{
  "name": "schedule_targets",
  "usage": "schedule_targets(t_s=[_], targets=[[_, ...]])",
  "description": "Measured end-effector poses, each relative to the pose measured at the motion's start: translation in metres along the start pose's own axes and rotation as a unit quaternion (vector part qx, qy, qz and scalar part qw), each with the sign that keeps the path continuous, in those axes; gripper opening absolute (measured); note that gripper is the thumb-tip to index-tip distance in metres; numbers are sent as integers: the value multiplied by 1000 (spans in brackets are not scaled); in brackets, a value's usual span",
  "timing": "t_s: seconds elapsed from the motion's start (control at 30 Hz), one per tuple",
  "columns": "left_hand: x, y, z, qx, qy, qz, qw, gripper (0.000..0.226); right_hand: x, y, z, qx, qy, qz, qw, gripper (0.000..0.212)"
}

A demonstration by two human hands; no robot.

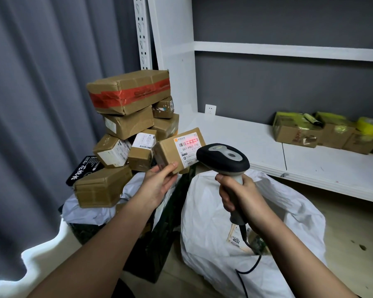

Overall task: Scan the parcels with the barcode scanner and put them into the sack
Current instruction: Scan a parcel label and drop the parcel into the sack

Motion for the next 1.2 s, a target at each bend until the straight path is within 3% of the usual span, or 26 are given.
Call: schedule_targets(t_s=[0.27,0.33,0.5,0.7,0.77,0.87,0.93,1.07,1.2], targets=[[13,-4,1,17,-28,8,999,36,-6,-5,17,-23,-47,26,998,17],[23,-3,0,18,-65,16,998,37,-5,-6,36,-47,-28,25,998,22],[61,4,-28,30,-145,45,988,13,-1,0,113,-146,46,7,988,27],[131,-1,-82,56,-210,69,974,20,-6,5,201,-220,151,-17,964,32],[159,-11,-94,46,-226,82,970,33,-14,-1,217,-225,178,-32,957,32],[219,-48,-104,-6,-253,110,961,87,-40,-20,233,-223,194,-59,953,31],[247,-62,-112,-53,-284,122,950,104,-69,-36,238,-229,172,-71,956,34],[283,-71,-132,-110,-383,111,911,67,-131,-70,250,-246,109,-100,958,36],[343,-120,-145,-63,-375,88,921,43,-176,-98,262,-263,47,-102,958,30]])
Point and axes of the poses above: each hand's wrist, its own y-axis away from the middle knuckle, its own z-axis out of the back of the hand, x = y × z, the point moved 1 cm from there along -y, towards the middle knuckle, and after that the axes turned 9 degrees about -x, right-handed, at the moved point
